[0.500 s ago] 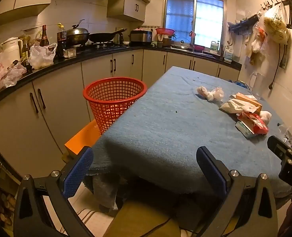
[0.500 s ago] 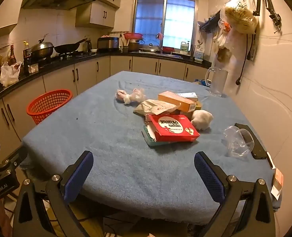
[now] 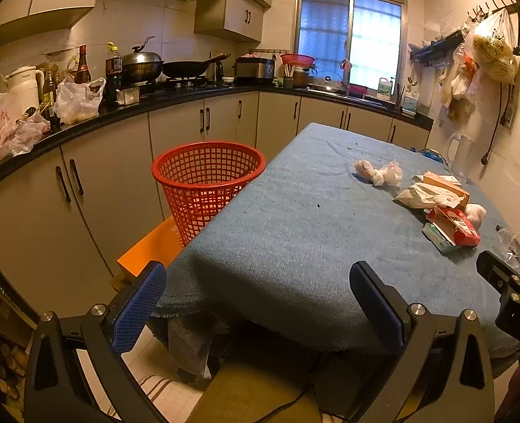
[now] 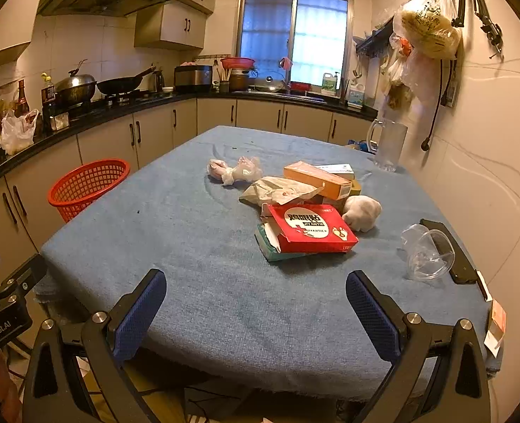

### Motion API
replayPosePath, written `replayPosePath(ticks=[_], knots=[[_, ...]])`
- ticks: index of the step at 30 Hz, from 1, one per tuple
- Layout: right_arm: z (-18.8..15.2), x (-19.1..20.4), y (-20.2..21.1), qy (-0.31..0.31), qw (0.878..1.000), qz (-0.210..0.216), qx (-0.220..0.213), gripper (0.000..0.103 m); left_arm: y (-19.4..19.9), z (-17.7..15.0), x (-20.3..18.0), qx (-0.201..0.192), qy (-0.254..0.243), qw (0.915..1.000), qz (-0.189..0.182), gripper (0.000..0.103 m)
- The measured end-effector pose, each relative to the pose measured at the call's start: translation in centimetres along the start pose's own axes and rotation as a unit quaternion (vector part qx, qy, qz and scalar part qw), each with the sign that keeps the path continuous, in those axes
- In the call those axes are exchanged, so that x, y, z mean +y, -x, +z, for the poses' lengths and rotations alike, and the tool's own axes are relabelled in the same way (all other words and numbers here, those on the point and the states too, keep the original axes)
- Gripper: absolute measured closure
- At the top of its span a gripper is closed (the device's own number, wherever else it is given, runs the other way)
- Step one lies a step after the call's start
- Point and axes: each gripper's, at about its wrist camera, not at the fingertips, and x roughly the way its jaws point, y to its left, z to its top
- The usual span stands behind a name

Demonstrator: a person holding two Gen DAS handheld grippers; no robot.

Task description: Collect trash

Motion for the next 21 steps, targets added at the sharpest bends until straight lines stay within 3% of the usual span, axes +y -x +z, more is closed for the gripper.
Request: replayPosePath(ticks=[21], knots=[[-0.5,0.8,1.8,-0.001,1.0,0.005,0.011,0.0,-0.2,0.0,-0.1,0.003,0.009,1.0,-0.003,0.0]])
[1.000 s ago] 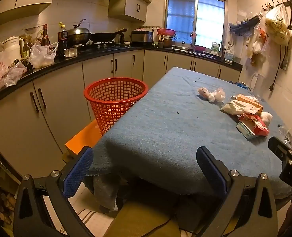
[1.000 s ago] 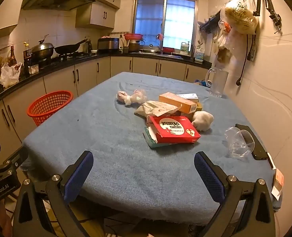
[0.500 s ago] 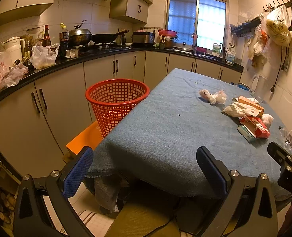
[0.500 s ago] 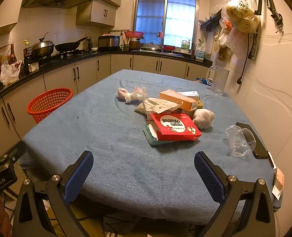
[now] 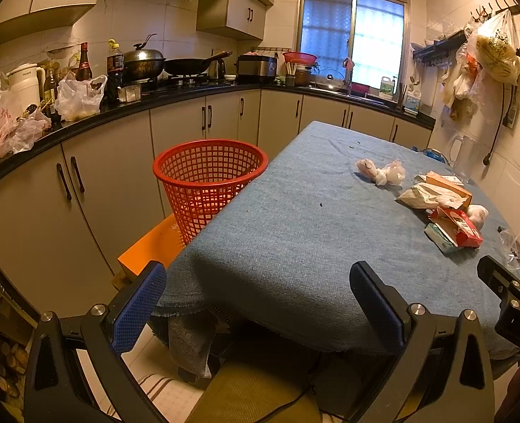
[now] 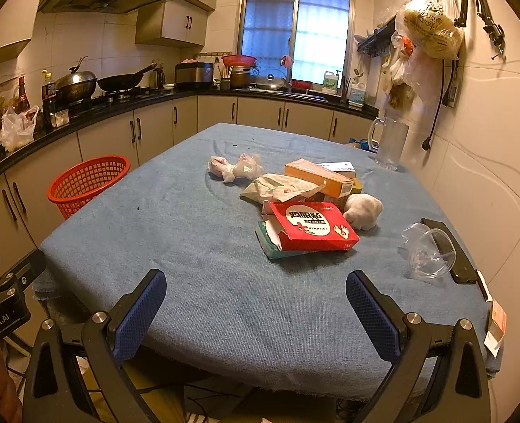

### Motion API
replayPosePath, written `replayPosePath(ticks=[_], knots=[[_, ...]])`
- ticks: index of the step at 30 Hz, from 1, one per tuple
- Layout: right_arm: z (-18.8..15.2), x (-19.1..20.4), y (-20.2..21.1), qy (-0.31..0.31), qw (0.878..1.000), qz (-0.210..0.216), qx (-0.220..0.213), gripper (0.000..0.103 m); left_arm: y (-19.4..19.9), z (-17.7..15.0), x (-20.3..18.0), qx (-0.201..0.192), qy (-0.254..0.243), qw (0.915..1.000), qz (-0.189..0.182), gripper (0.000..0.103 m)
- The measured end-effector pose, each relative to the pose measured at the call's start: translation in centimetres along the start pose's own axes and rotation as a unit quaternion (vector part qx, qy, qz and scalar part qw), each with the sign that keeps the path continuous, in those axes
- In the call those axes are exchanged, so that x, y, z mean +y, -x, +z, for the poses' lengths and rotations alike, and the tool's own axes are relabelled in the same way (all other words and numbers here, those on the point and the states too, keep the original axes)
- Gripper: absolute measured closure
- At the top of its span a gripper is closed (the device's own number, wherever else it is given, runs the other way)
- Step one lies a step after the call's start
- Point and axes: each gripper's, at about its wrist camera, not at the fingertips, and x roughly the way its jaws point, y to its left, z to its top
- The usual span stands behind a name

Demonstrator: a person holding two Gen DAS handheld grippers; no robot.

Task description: Collect trash

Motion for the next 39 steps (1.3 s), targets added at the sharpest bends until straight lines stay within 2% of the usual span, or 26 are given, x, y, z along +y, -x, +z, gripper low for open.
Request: replayPosePath(ticks=[7,15,17,19,23,25,28,29,35,39], knots=[[-0.2,0.4,0.4,0.0,1.0,0.0,0.003,0.0,-0.1,-0.1,0.0,-0.003,0.001,1.0,-0.002,0.0],[-0.2,-0.1,0.6,-0.007,1.0,0.001,0.009,0.0,-0.7,0.0,-0.8,0.028,0.007,0.9994,-0.021,0.0],[-0.1,-1.0,0.5,-0.016,1.0,0.001,0.011,0.0,-0.9,0.2,-1.5,0.034,-0.003,0.9988,-0.034,0.0],[-0.1,-2.2,0.3,-0.029,0.999,-0.004,0.013,0.0,-1.0,0.4,-2.5,0.025,-0.036,0.998,-0.045,0.0],[0.1,-6.5,-0.1,-0.087,0.996,-0.006,0.021,0.0,-2.1,1.2,-4.7,0.03,-0.063,0.9947,-0.076,0.0],[0.0,-8.5,-0.1,-0.109,0.994,-0.017,0.021,0.0,-2.9,1.7,-6.0,0.048,-0.084,0.9911,-0.092,0.0],[-0.1,-11.3,-0.2,-0.141,0.989,-0.03,0.023,0.001,-3.6,1.9,-8.3,0.046,-0.103,0.986,-0.123,0.0],[-0.1,-12.2,-0.3,-0.15,0.988,-0.03,0.025,0.001,-4.0,2.1,-9.0,0.047,-0.116,0.9845,-0.123,0.0],[-0.3,-16.6,-0.9,-0.197,0.979,-0.041,0.036,0.002,-6.2,3.5,-12.3,0.101,-0.127,0.9673,-0.195,0.0],[-0.6,-19.0,-1.4,-0.233,0.971,-0.037,0.045,0.005,-7.6,4.4,-15.0,0.128,-0.139,0.9523,-0.24,0.017]])
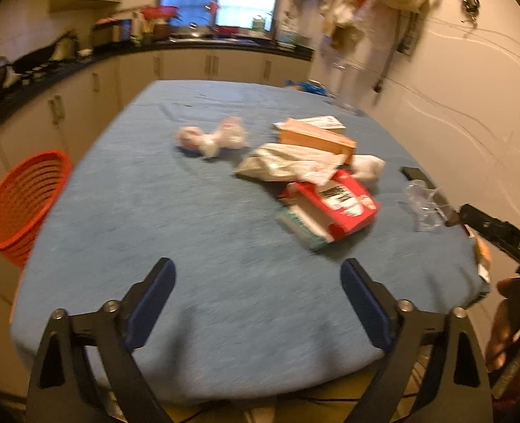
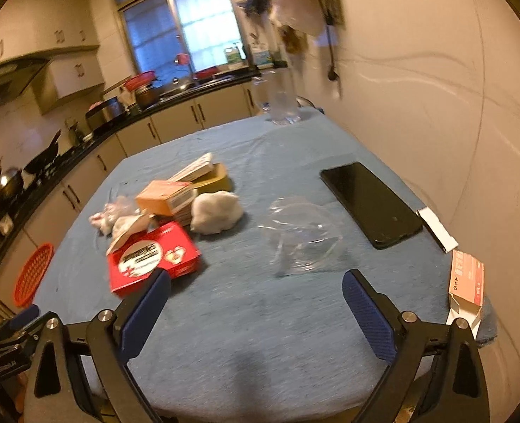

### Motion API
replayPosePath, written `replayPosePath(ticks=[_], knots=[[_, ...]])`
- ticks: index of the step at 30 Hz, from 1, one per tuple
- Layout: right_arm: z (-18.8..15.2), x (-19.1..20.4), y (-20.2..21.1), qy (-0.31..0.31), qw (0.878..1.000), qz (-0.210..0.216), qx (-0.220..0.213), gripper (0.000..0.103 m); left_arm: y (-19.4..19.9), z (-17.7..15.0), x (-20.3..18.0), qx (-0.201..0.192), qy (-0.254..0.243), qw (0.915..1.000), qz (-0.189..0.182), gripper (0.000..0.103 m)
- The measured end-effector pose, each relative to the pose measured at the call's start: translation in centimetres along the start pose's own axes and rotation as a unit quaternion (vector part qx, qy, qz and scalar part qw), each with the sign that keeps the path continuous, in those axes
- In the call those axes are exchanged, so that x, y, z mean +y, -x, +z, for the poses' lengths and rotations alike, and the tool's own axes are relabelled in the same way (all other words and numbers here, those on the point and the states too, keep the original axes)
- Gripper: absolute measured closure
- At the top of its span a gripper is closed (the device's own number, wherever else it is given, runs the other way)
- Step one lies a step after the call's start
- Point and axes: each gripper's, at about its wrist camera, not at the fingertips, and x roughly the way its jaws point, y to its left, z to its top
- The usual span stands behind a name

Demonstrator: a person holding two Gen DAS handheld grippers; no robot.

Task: Collect trash
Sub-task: 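Grasp the red medicine box with the left tool while the right tool grasps the clear plastic bag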

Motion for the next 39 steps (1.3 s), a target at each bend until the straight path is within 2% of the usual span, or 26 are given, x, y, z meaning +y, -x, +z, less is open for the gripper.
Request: replayPosePath(ticks=[1,4,7,10,14,18,24,27,30,32,37,39], knots=[[0.2,-0.4,-0.2,-0.007,1.0,0.0,0.003,0.007,-0.6,0.4,-0.3,0.008,-0.003,0.9999,-0.011,0.023],[0.7,-1.1,-0.7,-0.018,1.0,-0.002,0.009,0.014,-2.5,1.9,-1.0,0.037,0.004,0.9974,-0.062,0.034],[1.2,-1.8,-1.0,-0.028,1.0,-0.005,0.013,0.015,-4.2,3.4,-0.7,0.069,0.037,0.9888,-0.127,0.043],[1.7,-2.2,-1.2,-0.032,0.999,-0.01,0.012,0.015,-5.3,5.1,-0.4,0.082,0.067,0.9808,-0.164,0.047],[2.1,-2.9,-1.4,-0.038,0.999,-0.01,0.01,0.015,-5.7,6.6,-0.5,0.085,0.082,0.9773,-0.176,0.052],[2.2,-3.4,-1.9,-0.045,0.999,-0.007,0.016,0.015,-7.3,6.7,-0.3,0.111,0.095,0.9737,-0.175,0.063],[2.5,-4.3,-2.3,-0.057,0.998,-0.006,0.02,0.015,-9.8,6.2,-0.4,0.137,0.107,0.9683,-0.179,0.064],[2.6,-4.7,-2.5,-0.065,0.998,-0.002,0.022,0.018,-10.9,6.2,-0.6,0.143,0.11,0.967,-0.18,0.065],[2.7,-5.1,-2.9,-0.072,0.997,0.003,0.03,0.029,-11.7,6.3,-0.7,0.149,0.115,0.9639,-0.188,0.073],[2.8,-5.3,-3.3,-0.079,0.996,0.008,0.036,0.038,-12.2,6.3,-0.8,0.153,0.116,0.9629,-0.19,0.082],[2.8,-5.5,-4.0,-0.084,0.995,0.002,0.048,0.053,-12.9,6.5,-0.8,0.151,0.118,0.9613,-0.198,0.086],[2.8,-5.6,-4.4,-0.088,0.995,-0.001,0.054,0.054,-12.8,6.6,-0.8,0.147,0.117,0.9611,-0.202,0.088]])
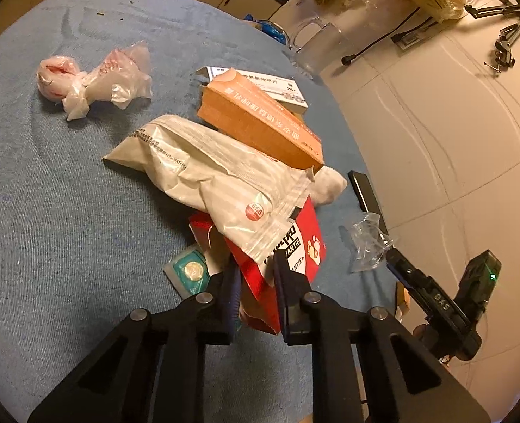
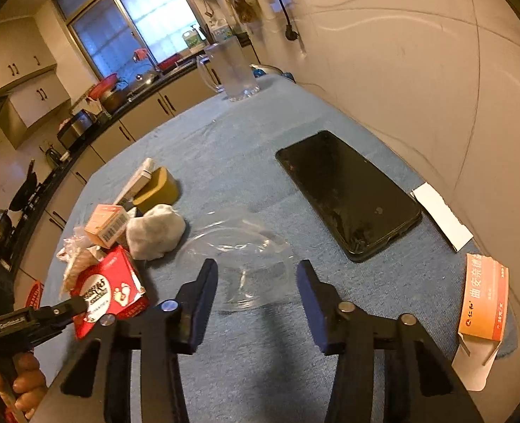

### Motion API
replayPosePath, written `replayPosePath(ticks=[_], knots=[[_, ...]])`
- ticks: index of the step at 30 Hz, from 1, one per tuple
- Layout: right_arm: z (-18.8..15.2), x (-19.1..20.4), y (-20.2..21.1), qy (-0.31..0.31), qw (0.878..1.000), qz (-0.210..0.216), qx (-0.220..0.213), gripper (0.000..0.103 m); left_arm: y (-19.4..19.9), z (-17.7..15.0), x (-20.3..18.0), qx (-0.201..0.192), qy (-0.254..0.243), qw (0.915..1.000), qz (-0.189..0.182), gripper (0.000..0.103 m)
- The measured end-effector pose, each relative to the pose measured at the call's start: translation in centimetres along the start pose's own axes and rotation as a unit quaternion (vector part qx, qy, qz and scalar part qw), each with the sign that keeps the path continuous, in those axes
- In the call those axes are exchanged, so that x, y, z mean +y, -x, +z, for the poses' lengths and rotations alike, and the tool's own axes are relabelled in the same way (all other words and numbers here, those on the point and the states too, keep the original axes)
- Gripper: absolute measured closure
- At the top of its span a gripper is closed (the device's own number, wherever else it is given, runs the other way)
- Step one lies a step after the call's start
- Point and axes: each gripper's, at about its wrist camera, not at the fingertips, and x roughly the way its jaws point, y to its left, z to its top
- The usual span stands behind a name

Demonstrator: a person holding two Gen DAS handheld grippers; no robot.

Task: Collect trash
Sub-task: 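Grasp the red medicine box with the left tool while the right tool grasps the clear plastic bag, then carry the red box and clear bag over the red mesh basket with both tools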

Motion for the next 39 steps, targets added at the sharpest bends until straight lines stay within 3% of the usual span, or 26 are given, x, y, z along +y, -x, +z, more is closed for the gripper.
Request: replayPosePath(ticks=[5,19,23,32,39], knots=[[0.0,-0.4,-0.4,-0.005,1.0,0.002,0.002,0.072,0.7,-0.3,-0.7,-0.009,-0.023,0.9996,-0.012,0.092],[0.2,0.0,-1.4,0.034,0.999,-0.032,-0.002,0.071,3.5,-2.2,-3.3,-0.023,-0.102,0.994,-0.032,0.101],[-0.2,0.5,-1.2,0.054,0.998,-0.033,-0.009,0.095,3.6,-2.8,-4.2,-0.031,-0.129,0.9909,-0.021,0.102],[-0.7,1.8,0.9,0.074,0.996,-0.023,-0.045,0.098,4.6,-3.6,-5.8,-0.066,-0.191,0.9792,0.012,0.103],[-0.6,3.5,2.4,0.078,0.995,0.006,-0.061,0.098,7.2,-4.3,-7.3,-0.114,-0.236,0.9644,0.039,0.103]])
